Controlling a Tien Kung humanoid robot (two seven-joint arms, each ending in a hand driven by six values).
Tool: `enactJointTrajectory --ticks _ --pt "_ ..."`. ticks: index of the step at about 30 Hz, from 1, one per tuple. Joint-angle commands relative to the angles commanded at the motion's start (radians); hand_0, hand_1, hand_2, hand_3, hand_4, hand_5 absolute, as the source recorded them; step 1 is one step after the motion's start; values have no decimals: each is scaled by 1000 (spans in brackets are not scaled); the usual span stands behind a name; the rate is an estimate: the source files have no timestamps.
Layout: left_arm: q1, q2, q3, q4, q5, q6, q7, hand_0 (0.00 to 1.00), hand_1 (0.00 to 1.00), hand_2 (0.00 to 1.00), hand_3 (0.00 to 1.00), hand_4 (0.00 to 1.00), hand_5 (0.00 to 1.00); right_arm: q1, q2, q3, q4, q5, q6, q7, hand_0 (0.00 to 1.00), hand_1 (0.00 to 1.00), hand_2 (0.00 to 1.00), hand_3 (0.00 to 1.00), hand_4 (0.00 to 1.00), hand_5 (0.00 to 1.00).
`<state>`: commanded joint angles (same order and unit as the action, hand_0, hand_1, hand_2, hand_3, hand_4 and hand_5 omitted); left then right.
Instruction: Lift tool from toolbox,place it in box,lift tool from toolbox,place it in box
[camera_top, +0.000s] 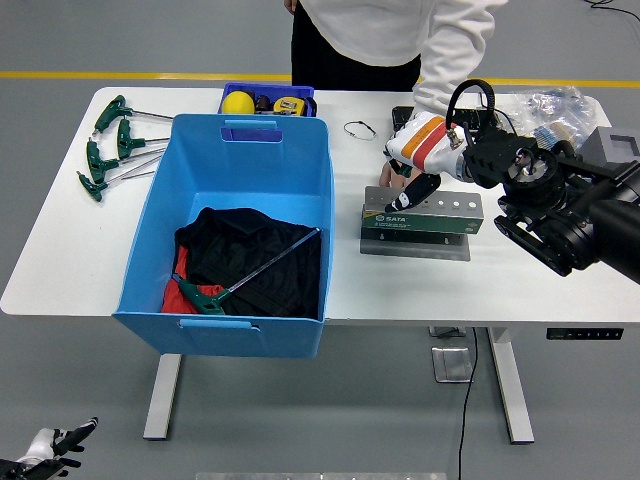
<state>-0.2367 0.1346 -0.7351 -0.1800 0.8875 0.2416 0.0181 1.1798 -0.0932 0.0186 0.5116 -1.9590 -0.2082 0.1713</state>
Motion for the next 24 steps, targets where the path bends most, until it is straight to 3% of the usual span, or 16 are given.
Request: enactJointTrajectory --ticks 14,24 --pt "-8 -1 15 0 -9 4 -1 563 501 659 702 746 717 -2 23 -10 -6 -10 16 3 612 549 585 440 998 843" --pt "-22 -2 43 0 -25 5 0 551 497 657 699 746 715 -7 46 49 -48 -139 72 27 611 541 570 419 998 843"
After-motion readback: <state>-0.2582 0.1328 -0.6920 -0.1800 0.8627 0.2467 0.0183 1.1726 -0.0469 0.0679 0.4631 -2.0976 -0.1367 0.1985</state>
